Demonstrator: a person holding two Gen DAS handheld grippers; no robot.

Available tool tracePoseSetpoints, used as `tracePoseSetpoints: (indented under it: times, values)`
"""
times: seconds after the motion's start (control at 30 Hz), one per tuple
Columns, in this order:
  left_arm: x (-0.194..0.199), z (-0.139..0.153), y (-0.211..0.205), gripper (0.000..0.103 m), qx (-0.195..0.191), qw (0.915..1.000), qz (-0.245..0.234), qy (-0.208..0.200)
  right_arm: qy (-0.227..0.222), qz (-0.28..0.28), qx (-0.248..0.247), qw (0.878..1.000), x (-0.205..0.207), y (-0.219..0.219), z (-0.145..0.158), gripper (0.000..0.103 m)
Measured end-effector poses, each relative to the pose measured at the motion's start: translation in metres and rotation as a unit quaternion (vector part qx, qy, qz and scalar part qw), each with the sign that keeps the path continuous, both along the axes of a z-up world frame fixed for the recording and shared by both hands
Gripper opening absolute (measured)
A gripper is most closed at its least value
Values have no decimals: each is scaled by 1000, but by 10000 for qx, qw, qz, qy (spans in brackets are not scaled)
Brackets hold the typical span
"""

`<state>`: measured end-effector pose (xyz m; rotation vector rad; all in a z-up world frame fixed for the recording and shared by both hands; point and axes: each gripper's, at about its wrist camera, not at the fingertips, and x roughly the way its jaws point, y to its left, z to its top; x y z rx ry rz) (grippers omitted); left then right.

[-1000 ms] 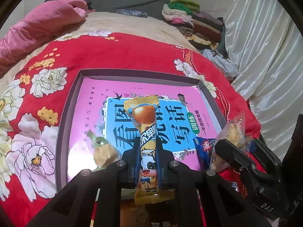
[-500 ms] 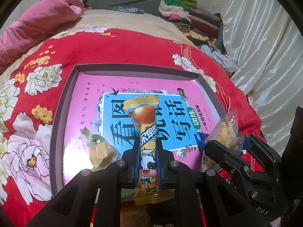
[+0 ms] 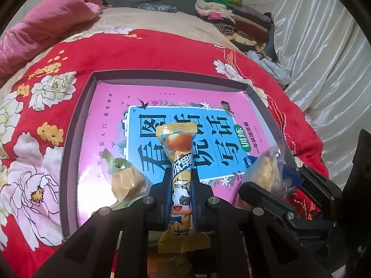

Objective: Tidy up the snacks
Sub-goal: 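Lower the stick snack into the tray with the left tool while the right tool lowers the cookie bag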

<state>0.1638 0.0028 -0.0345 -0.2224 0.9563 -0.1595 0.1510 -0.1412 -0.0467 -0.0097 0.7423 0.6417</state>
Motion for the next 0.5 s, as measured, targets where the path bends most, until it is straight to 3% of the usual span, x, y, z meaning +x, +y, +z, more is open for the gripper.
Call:
tracePoseSetpoints:
  times: [0.5]
  values:
    - [1,-8,2,16,13,9999,21,149,63,-108,-183,9998,2,-1,-3,51]
